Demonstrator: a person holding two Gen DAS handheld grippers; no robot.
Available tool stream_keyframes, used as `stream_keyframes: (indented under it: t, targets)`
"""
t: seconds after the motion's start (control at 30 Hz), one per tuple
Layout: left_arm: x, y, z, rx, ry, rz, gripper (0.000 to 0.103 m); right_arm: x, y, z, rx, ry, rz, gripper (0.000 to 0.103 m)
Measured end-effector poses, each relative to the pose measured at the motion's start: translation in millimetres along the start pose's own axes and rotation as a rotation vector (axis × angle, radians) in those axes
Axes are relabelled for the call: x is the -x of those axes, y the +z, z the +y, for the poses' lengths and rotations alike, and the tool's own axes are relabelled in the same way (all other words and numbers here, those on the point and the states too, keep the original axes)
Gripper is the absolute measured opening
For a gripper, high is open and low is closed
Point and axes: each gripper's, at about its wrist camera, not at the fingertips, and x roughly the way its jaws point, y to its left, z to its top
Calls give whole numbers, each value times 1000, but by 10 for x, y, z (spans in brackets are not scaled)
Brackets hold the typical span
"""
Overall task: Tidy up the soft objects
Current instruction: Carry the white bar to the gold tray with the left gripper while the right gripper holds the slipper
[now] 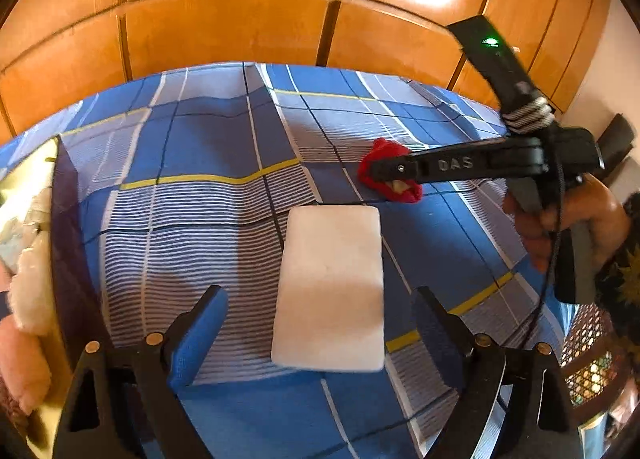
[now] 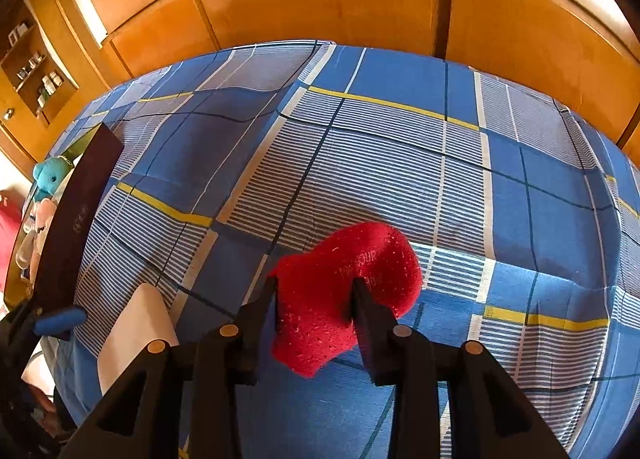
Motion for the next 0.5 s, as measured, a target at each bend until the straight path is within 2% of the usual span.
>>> stream_keyframes:
  t: [0.1,0.17,0.23,0.37,0.5]
  targets:
    - [-78,49,21,5,-8,23,90,-3,3,7,4,-6,2,35]
    - [-168,78,28,-2,-15,49,83,-9,3,22,13,-13,2,35]
    - [-230,81,42,2,-34,76,57,-10,2,30,20,-17,1,35]
    - [-206,47,3,5,-40,60,56,-25,3,45,32,-22,-2,36]
    - [-107,23,7,29,5,26,56,-43,-16,78,60,-36,-9,36]
